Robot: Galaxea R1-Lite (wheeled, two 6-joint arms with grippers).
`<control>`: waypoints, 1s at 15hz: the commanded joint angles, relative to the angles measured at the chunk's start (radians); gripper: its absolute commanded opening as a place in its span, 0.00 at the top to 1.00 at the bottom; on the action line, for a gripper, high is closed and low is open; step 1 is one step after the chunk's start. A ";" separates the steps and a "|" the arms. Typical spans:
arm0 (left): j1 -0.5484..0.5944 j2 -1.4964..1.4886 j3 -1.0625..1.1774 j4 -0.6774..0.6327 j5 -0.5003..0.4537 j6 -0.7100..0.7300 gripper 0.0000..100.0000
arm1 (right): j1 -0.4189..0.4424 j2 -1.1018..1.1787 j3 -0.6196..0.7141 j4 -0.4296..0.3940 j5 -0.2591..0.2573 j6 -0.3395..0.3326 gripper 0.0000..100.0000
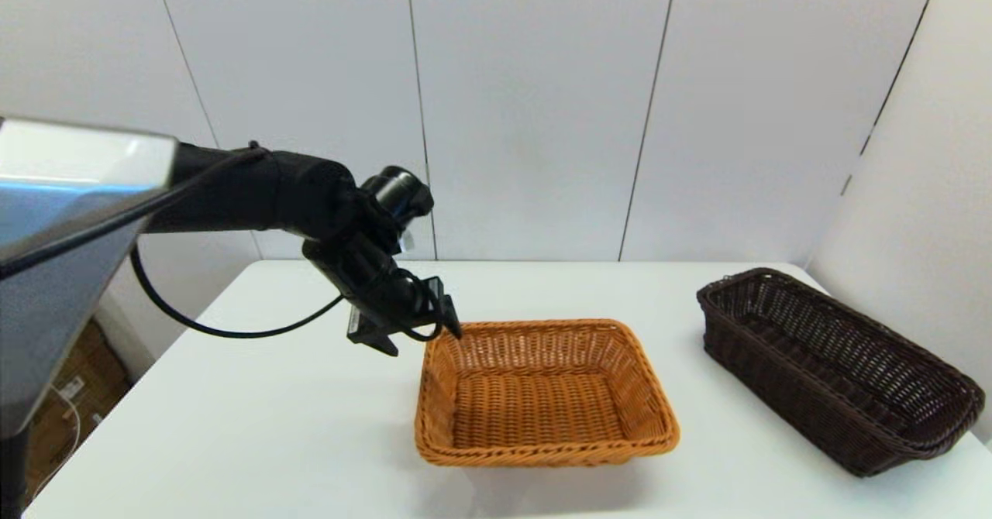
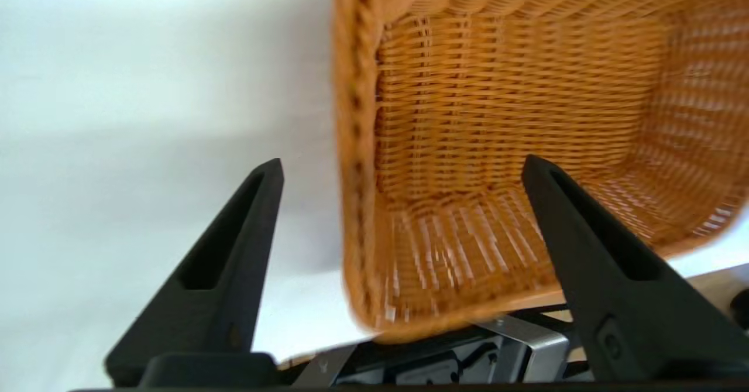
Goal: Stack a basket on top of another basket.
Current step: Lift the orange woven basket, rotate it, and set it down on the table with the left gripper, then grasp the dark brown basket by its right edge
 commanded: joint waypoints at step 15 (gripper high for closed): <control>0.254 -1.106 0.476 0.194 0.162 0.186 0.00 | 0.000 0.001 0.000 -0.004 0.002 0.001 0.00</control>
